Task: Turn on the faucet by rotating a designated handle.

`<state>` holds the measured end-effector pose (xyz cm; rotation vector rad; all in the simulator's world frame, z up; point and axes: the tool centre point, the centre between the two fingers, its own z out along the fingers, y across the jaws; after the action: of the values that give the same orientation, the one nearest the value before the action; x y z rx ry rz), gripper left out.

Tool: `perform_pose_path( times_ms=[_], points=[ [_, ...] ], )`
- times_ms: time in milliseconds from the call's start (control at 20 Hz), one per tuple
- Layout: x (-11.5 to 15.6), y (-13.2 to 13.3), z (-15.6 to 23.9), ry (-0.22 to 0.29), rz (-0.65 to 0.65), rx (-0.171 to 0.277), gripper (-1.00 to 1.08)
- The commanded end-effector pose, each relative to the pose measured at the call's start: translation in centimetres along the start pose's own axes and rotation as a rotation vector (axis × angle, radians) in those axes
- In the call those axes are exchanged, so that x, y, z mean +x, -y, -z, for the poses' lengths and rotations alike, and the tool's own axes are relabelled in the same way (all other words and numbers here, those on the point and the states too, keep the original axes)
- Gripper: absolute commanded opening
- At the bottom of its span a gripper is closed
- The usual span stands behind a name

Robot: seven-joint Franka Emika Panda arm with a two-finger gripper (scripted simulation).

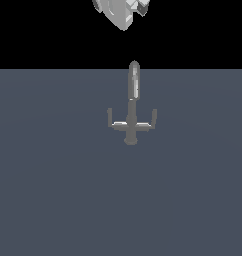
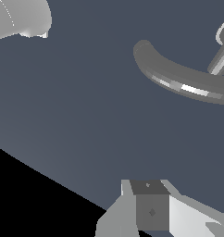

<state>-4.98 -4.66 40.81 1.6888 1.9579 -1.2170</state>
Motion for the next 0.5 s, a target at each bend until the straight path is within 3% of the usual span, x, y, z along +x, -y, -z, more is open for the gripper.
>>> perform_pose_path(
  times_ms=[0, 450],
  points=[
    [0.3, -1.1, 0.0, 0.034, 0.080, 0.008, -1.00],
    [1.9, -5.2, 0.1, 0.144, 0.358, 0.050, -1.00]
  ],
)
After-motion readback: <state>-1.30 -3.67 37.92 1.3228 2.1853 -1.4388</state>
